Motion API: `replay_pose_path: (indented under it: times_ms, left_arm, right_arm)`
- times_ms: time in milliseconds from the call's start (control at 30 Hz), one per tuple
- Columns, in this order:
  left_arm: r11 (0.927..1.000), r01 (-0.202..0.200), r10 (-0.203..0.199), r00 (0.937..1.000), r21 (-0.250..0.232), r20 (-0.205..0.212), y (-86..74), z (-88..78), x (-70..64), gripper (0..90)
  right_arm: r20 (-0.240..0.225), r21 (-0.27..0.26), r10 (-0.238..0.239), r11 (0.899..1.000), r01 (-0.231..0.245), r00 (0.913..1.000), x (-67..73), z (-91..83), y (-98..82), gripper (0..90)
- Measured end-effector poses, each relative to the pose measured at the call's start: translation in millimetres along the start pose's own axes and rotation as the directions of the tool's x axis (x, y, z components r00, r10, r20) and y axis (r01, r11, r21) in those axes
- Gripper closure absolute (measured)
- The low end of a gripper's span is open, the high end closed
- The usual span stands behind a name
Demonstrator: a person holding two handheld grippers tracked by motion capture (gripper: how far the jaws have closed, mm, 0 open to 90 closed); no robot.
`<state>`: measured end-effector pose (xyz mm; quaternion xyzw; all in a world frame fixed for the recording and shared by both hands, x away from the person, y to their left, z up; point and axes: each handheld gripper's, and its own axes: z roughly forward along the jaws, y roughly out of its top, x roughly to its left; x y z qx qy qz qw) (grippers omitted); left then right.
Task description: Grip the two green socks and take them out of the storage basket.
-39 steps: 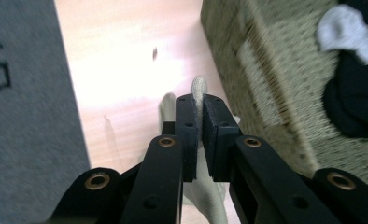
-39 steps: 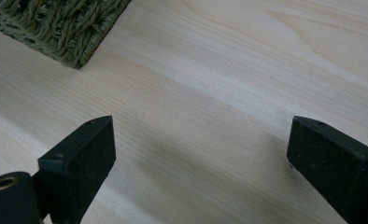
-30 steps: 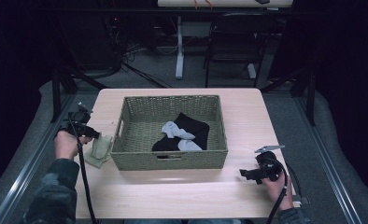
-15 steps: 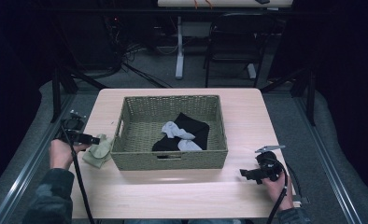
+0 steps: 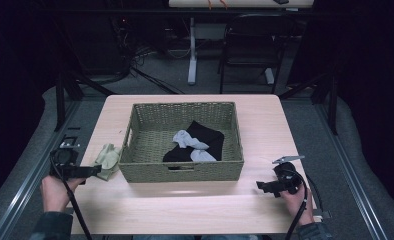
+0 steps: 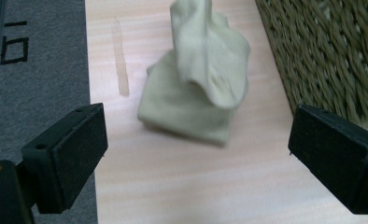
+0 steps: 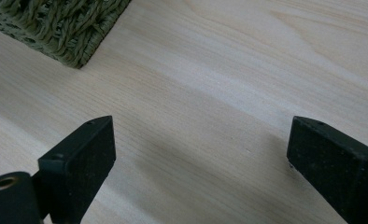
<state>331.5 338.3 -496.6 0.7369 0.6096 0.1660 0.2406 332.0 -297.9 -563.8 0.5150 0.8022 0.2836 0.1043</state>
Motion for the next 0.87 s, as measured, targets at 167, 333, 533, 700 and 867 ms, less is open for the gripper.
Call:
replay_pose_path:
  times_ms: [167,333,533,700,867]
  left_arm:
    - [0.9997,-0.012,0.011,0.9999,-0.020,-0.013,-29.6,0.2,-11.9,1.9]
    - [0.9994,0.007,-0.008,0.9993,-0.033,-0.036,-57.3,6.6,-23.4,0.2]
    - [0.9984,-0.003,-0.001,0.9979,-0.056,-0.064,-78.4,14.8,-36.4,0.0]
    - [0.9982,-0.013,0.009,0.9980,-0.059,-0.063,-77.8,17.1,-38.0,0.0]
    - [0.9986,-0.016,0.014,0.9984,-0.049,-0.055,-77.3,22.1,-36.6,0.0]
  right_arm:
    - [0.001,0.007,-0.008,1.000,0.008,1.0000,0.6,0.0,0.3,7.4]
    - [-0.002,-0.001,-0.004,1.000,0.004,1.0000,0.9,0.8,0.2,7.5]
    - [-0.003,0.003,-0.003,1.000,0.003,1.0000,0.7,1.4,0.6,7.5]
    - [-0.005,0.002,-0.008,1.000,0.008,1.0000,1.8,2.5,1.8,7.5]
    - [-0.006,0.002,-0.007,1.000,0.007,1.0000,1.3,3.1,1.8,7.5]
